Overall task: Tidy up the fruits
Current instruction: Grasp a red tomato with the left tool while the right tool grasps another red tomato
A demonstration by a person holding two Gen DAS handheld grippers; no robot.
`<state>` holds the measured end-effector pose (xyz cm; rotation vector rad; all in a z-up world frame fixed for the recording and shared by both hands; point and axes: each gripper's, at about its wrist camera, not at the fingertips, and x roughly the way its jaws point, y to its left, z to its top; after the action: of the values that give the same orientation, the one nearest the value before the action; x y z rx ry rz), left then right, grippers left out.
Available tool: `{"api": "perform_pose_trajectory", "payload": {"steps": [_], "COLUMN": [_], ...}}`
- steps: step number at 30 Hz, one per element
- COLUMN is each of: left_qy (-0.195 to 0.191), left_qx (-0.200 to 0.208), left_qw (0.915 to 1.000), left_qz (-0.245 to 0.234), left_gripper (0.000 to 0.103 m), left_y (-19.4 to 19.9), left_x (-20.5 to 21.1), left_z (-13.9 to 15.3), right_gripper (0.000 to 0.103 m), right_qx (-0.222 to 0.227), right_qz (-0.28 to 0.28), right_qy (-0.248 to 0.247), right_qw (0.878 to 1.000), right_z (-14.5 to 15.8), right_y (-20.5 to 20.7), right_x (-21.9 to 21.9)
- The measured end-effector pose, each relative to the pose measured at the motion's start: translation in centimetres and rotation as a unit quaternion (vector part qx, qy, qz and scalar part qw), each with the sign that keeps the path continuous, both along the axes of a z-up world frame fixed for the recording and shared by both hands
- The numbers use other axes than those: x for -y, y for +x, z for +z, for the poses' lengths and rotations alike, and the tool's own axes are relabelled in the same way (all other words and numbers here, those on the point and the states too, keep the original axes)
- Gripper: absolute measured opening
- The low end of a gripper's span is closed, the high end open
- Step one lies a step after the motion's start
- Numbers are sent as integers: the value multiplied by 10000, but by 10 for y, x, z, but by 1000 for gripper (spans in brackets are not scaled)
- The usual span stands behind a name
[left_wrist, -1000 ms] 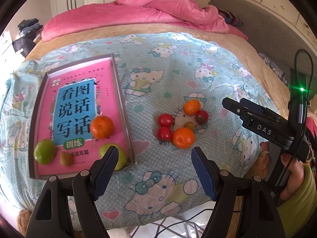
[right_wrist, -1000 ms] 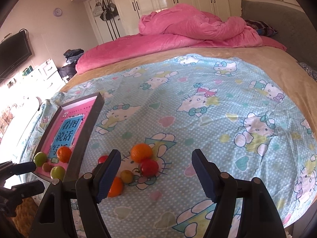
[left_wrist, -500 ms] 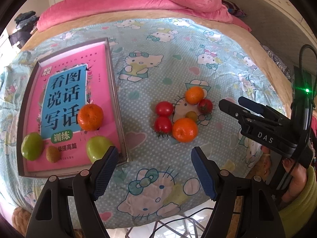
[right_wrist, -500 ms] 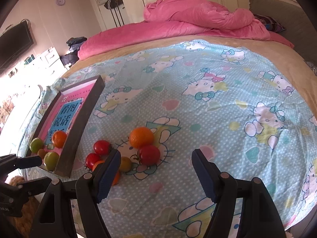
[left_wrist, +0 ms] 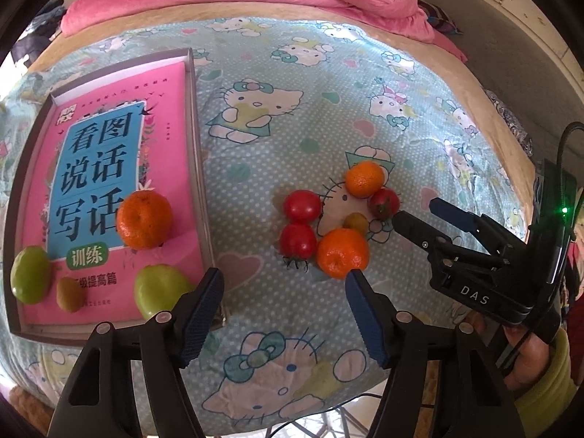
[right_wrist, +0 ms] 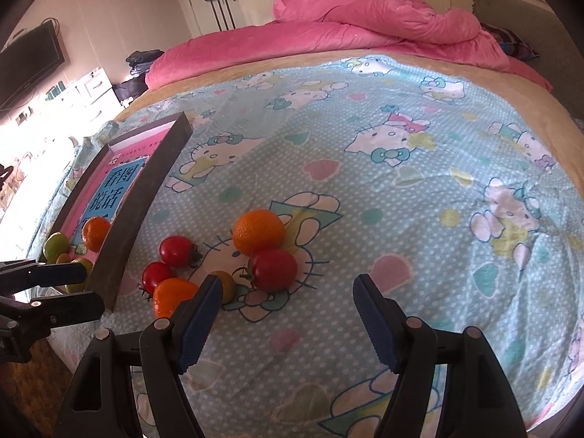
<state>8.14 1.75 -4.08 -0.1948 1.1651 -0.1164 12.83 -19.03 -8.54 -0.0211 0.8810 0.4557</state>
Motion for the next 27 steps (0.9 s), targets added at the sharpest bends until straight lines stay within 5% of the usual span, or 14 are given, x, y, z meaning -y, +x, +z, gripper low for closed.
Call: {"api": "perform_pose_trajectory", "payload": {"steps": [12, 27], "left_qy": [-142, -105], "left_qx": [-99, -593], "left_qw": [9997, 9982], "left_qz": [-177, -59], "left_gripper": [38, 36], "left_y": [25, 49], "left_x": [13, 16], "left_z": [-9, -28], "right_gripper": [73, 59], "right_qx": [-72, -203], "right_qz": [55, 85], "right_qy": [112, 248], "right_qw": [9999, 9994], "right_z": [-7, -16], "right_y": [6, 16], "right_x": [-2, -5]}}
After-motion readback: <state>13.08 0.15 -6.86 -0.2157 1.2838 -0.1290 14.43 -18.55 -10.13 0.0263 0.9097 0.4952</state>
